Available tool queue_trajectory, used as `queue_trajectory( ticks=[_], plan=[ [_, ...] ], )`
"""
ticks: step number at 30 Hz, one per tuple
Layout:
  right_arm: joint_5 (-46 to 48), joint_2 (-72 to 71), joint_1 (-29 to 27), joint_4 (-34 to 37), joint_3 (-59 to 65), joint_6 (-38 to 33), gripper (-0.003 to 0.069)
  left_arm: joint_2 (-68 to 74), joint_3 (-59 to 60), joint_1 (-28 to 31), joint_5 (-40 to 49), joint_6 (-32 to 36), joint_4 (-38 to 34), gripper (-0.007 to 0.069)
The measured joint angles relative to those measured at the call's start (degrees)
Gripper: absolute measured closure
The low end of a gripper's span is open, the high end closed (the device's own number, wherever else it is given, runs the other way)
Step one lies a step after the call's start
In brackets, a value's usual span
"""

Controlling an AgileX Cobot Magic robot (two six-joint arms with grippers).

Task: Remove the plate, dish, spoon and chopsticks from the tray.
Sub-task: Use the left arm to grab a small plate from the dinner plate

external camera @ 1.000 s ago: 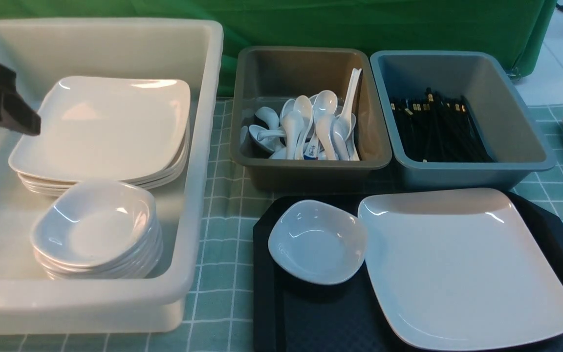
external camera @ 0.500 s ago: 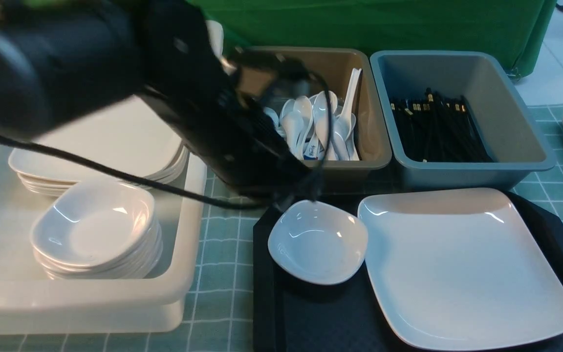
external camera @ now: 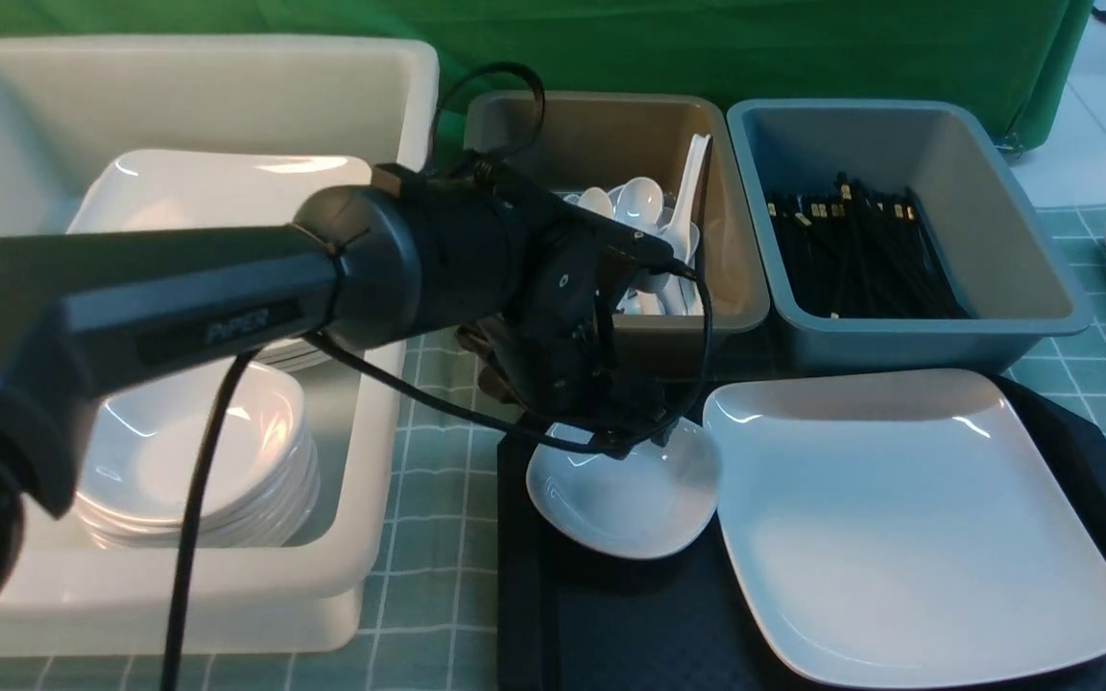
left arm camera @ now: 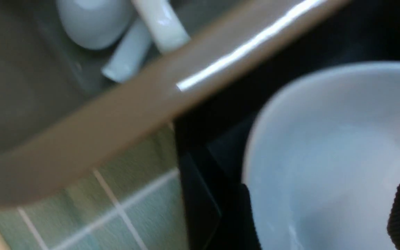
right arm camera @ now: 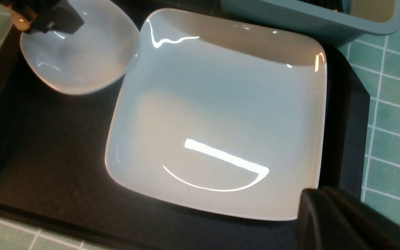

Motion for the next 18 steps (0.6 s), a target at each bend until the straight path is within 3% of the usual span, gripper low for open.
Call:
queue_trajectory(
  ticks=[8,18],
  plan=[
    [0.04,0.00,0.00,0.05,0.00,-0.20,0.0629,1.90,-0.06,1.40,-4.61,-0.45,-0.15,0.0059],
    [-0.08,0.00,0.00,0.05,0.00,-0.25,0.0625,4.93,-0.06,1.40,-5.21,4.42,-7.84,0.0059]
  ],
)
